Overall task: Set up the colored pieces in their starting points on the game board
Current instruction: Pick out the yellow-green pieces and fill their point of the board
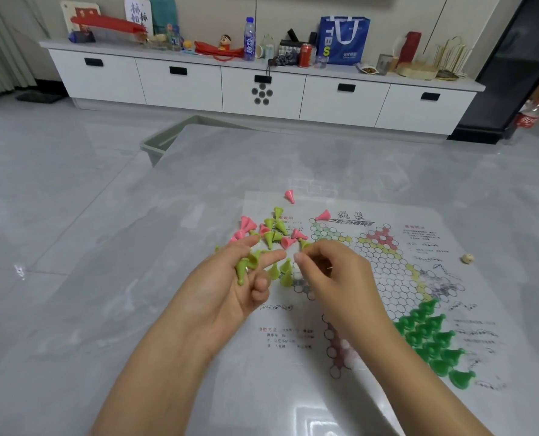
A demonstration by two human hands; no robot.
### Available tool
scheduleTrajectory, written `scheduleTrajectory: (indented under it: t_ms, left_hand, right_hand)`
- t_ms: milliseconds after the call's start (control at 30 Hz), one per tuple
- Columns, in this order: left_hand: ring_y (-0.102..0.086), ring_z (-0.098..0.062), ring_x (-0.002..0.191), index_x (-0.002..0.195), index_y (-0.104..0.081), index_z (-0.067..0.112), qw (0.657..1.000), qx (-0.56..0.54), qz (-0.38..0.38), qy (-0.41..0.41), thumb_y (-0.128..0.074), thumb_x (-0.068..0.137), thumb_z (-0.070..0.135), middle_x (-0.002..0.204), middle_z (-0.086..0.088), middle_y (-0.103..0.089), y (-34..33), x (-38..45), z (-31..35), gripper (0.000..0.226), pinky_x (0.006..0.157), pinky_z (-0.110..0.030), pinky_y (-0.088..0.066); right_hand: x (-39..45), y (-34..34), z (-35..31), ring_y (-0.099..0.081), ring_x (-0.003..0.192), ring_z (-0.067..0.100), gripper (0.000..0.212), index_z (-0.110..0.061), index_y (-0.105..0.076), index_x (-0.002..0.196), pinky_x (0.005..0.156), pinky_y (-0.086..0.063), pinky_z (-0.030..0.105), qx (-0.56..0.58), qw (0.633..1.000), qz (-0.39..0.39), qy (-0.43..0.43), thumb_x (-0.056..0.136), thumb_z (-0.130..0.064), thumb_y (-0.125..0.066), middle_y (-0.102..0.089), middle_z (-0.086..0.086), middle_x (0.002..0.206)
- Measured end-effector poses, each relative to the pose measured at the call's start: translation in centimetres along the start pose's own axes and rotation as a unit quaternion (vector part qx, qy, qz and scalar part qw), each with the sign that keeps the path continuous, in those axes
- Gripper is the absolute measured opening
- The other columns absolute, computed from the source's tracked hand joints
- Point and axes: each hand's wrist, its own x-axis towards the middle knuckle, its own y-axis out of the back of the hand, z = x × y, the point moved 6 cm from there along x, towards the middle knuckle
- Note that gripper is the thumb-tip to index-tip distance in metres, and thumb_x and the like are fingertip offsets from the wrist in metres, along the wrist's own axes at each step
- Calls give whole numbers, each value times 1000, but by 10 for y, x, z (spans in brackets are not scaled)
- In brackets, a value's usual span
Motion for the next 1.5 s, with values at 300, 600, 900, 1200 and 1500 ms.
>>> scheduleTrajectory:
  t_ms: [300, 600, 900, 1200, 1500]
  left_hand:
    - [-38, -5, 36, 131, -46, 28, 965, 216, -13, -145, -36, 97, 11, 132, 14, -52, -19, -9, 1, 39, 40, -14, -33]
    - [-40, -7, 37, 134, -45, 23, 963, 234, -36, -127, -34, 94, 2, 130, 15, -54, -15, -8, 2, 47, 40, -16, -34]
    - [-41, -3, 37, 107, -61, 16, 978, 156, 78, -117, -48, 90, 8, 94, -3, -61, 5, -1, 8, 23, 38, -13, -35]
    - [-56, -22, 86, 88, -53, 5, 990, 27, 111, -78, -22, 74, -20, 87, -12, -56, 25, 8, 10, 42, 58, -23, -49]
    - [-62, -27, 86, 88, -54, 1, 989, -15, 104, -105, -29, 89, -17, 93, -20, -58, 24, 5, 15, 30, 74, -31, -51]
  right_hand:
    - [-12, -20, -7, -38, 55, 11, 40, -17, -58, 48, 62, -36, 24, 262, 937, -142, -184, 85, -33, -58, -45, -4, 56]
    - [-10, -30, -8, -60, 60, 19, 10, 0, -62, 88, 87, -53, 37, 378, 883, -196, -197, 87, -6, -55, -63, 6, 62]
    - [10, -3, 6, -59, 63, 6, 1, -12, -65, 82, 63, -49, 17, 201, 969, -31, -137, 82, -13, -64, -67, 0, 74]
    - [17, -7, 25, -55, 76, 16, 7, -12, -63, 90, 66, -44, 26, -136, 989, -16, -57, 85, -14, -58, -62, -1, 82]
    - [21, -18, 29, -49, 77, 15, 6, -12, -62, 89, 61, -32, 24, -159, 986, -27, -44, 85, -16, -58, -56, 0, 86]
